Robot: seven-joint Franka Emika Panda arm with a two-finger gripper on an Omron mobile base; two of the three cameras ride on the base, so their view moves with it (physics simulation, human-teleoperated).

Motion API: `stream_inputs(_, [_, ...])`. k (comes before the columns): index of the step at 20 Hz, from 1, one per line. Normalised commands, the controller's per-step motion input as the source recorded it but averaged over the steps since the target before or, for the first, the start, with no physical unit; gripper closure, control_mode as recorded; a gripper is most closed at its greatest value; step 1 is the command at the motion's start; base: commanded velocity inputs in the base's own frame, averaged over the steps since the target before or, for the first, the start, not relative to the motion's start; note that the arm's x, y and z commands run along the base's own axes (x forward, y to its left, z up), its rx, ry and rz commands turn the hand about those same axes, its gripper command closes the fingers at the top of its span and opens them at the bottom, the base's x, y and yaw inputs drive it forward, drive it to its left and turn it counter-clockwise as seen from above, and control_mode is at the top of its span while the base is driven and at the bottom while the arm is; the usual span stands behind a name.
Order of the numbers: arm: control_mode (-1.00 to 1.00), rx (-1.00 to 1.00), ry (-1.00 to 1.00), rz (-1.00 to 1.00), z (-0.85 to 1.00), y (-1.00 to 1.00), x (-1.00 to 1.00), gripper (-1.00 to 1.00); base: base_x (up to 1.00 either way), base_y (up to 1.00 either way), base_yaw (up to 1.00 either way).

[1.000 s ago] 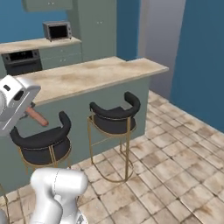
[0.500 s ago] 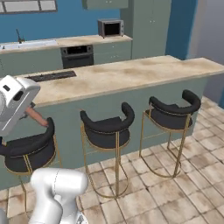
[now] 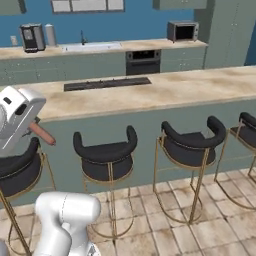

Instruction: Move the hot dog bun to the plate on the dining table and place the condiment next to that plate. Then navigate to the fridge and take the sausage and place it on the plate as well.

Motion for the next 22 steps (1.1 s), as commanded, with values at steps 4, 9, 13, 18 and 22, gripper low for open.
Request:
stream_inputs(4, [1.00,0.00,0.00,0.00,0.00,0.00,0.00,1.00,-0.72,1.00,0.29])
stream_inputs(9, [1.00,0.00,0.00,0.00,0.00,0.00,0.00,1.00,-0.68,1.00,0.28])
stream_inputs(13, [1.00,0.00,0.00,0.00,0.00,0.00,0.00,1.00,0.32,0.94,0.11])
stream_inputs(18, [1.00,0.00,0.00,0.00,0.00,0.00,0.00,1.00,1.00,0.32,0.13])
stream_inputs(22, [1.00,0.00,0.00,0.00,0.00,0.00,0.00,1.00,1.00,0.02,0.27])
